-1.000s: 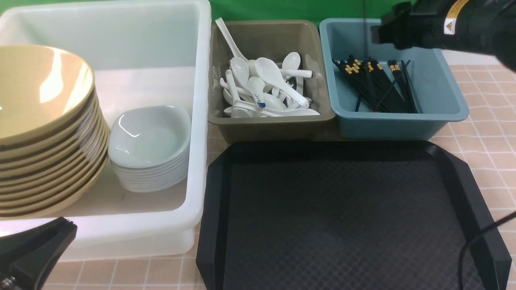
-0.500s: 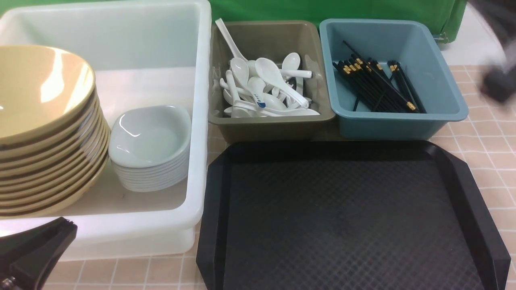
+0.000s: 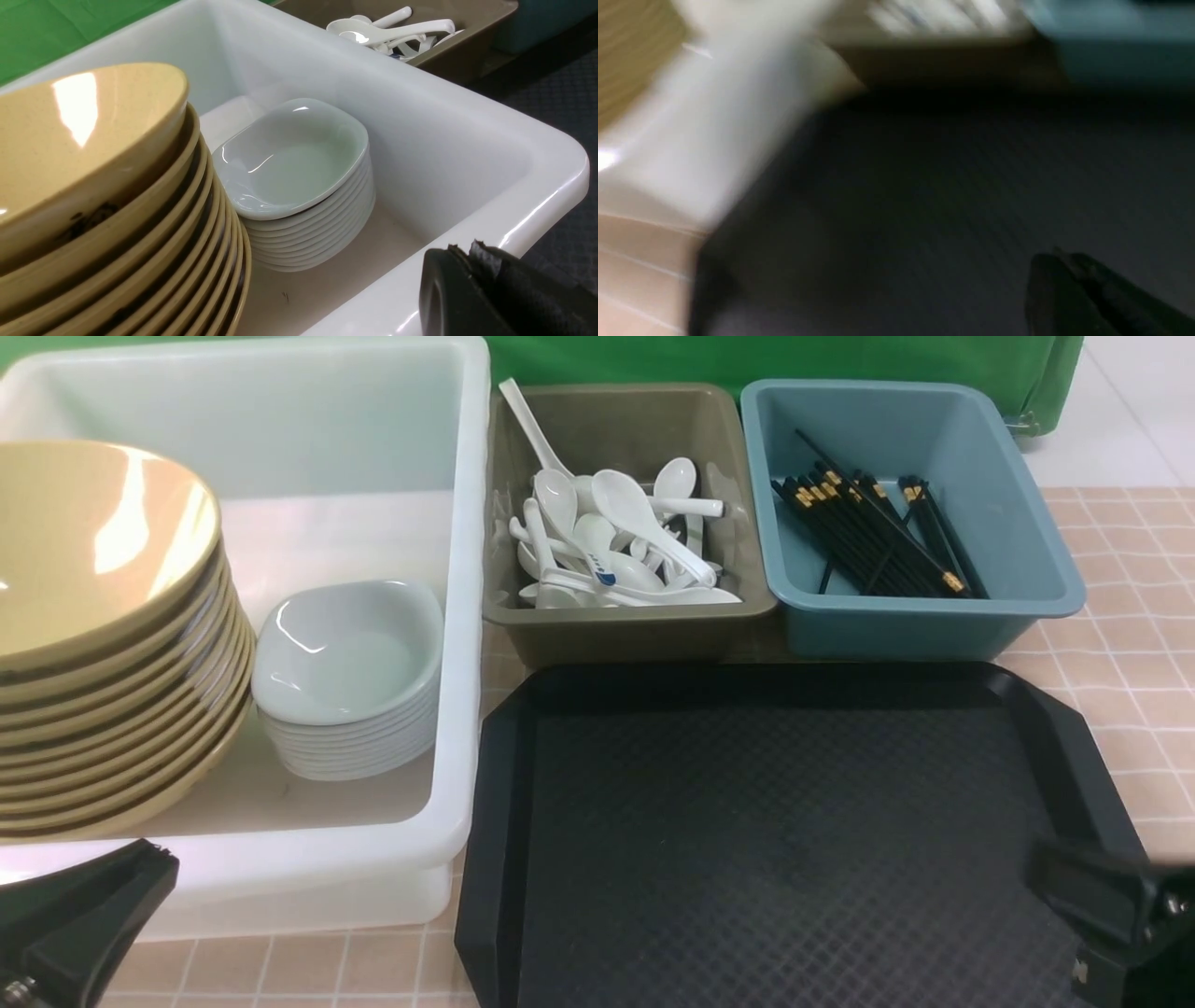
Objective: On brown table put chopsticks spoon bowls plates into blue grey white boxes.
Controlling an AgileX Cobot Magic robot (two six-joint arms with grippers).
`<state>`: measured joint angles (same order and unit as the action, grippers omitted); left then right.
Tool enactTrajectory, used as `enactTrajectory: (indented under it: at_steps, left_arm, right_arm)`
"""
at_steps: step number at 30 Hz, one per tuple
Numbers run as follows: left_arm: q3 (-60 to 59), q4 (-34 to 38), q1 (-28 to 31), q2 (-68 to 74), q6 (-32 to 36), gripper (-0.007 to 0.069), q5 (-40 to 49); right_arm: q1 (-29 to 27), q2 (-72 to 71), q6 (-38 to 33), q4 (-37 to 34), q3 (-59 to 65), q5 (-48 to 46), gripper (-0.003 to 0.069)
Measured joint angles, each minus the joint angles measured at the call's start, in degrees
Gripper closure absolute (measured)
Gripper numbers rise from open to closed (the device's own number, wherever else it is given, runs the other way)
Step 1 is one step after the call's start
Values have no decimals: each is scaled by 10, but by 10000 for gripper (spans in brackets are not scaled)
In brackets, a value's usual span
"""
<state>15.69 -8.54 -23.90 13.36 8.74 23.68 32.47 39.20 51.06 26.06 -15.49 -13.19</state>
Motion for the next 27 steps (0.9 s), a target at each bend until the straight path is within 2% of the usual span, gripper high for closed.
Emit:
enactTrajectory:
  at_steps: [1, 3, 7, 9, 11, 12, 13, 14, 15, 17, 18, 22, 25, 27]
  left_arm:
    - [0, 0, 0, 0, 0, 620, 0]
    - [0, 0, 0, 0, 0, 620, 0]
    - [0, 0, 0, 0, 0, 620, 0]
    - [0, 0, 0, 0, 0, 620, 0]
    - [0, 1, -1, 0, 0, 620, 0]
    - [0, 1, -1, 0, 0, 620, 0]
    - [0, 1, -1, 0, 0, 620, 0]
    - [0, 1, -1, 0, 0, 620, 0]
    - [0, 2, -1, 0, 0, 620, 0]
    - [0, 2, -1, 0, 0, 620, 0]
    - [0, 2, -1, 0, 0, 620, 0]
    - [0, 2, -1, 0, 0, 620, 0]
    - [0, 3, -1, 0, 0, 620, 0]
    - [0, 3, -1, 0, 0, 620, 1]
  right_arm:
    - [-8, 0, 10, -1, 9, -51, 621]
    - [-13, 0, 13, -1, 14, -87, 621]
    - [-23, -17, 7, 9, 29, -71, 621]
    - [-38, -48, -25, 7, 38, -44, 621]
    - [-87, -126, -136, -34, 51, -7, 621]
    - [-92, -132, -146, -39, 53, -1, 621]
    - [-125, -178, -226, -71, 63, 22, 621]
    - [-135, -198, -249, -81, 66, 29, 621]
    - [-182, -249, -349, -120, 83, 65, 621]
    - [-218, -288, -409, -137, 99, 95, 621]
    - [-254, -323, -451, -145, 114, 121, 621]
    - [-330, -391, -490, -164, 156, 147, 621]
    - [-351, -397, -496, -172, 169, 146, 621]
    - [-357, -399, -497, -187, 169, 90, 619]
